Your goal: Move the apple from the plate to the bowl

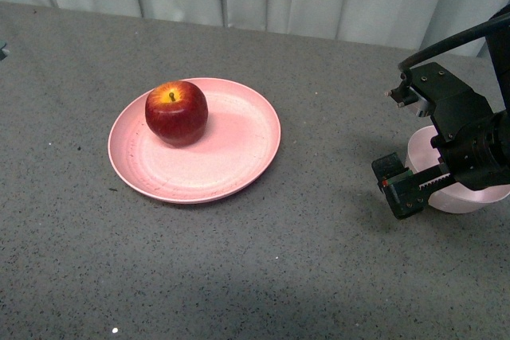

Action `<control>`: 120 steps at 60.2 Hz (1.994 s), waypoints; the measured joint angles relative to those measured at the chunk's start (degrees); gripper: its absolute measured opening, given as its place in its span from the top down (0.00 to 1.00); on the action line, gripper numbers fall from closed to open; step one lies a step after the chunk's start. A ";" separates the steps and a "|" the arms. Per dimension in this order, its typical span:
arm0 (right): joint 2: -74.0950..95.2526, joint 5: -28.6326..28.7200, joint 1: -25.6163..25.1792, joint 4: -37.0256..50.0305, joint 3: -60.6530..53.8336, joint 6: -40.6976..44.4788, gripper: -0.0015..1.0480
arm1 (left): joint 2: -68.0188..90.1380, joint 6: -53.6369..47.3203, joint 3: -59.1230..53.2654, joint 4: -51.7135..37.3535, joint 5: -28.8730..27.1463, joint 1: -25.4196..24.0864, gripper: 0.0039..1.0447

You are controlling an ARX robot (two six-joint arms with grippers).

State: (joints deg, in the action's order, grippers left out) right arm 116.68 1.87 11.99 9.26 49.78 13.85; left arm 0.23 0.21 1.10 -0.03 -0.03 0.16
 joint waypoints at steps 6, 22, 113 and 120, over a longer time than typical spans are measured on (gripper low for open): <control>0.76 -1.36 0.00 -0.63 1.01 -0.31 0.17 | 0.00 0.00 0.00 0.00 0.00 -0.02 0.06; 1.53 -2.51 0.13 -2.01 1.40 -0.50 0.57 | 0.00 0.00 0.00 0.00 0.00 0.00 0.06; 4.50 2.80 16.22 -4.20 10.54 -4.61 0.99 | 0.00 0.00 0.00 0.00 0.00 0.00 0.06; 5.75 2.45 16.37 -3.63 10.95 -4.96 0.99 | 0.00 0.00 0.00 0.00 -0.02 0.00 0.06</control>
State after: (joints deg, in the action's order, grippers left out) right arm 122.43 4.32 28.36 5.63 60.73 8.88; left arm 0.23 0.21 1.10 -0.03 -0.05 0.16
